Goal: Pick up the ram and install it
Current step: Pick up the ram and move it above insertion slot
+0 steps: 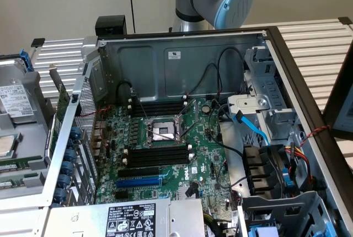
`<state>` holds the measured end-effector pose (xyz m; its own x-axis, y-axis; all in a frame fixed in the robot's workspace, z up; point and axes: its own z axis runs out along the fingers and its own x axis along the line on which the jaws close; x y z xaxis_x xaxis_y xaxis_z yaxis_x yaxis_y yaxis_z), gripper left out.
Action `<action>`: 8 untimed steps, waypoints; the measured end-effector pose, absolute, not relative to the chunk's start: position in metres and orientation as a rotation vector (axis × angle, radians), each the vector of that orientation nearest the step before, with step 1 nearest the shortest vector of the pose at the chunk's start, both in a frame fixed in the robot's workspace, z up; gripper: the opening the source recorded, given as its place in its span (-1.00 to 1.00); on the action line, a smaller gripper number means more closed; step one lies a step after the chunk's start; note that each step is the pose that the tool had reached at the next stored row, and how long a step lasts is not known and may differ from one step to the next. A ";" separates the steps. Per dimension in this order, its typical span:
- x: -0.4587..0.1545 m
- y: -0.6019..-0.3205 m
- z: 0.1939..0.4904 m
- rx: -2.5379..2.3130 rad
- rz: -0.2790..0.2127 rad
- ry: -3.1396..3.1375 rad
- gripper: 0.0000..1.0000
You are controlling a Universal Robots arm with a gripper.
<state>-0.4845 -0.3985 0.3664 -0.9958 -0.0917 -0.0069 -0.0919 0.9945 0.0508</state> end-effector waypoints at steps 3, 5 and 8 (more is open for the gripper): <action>-0.485 -0.398 0.366 -0.230 0.080 3.127 -0.80; -0.485 -0.398 0.366 -0.286 0.080 3.122 -0.80; -0.485 -0.398 0.366 -0.372 0.080 3.113 -0.80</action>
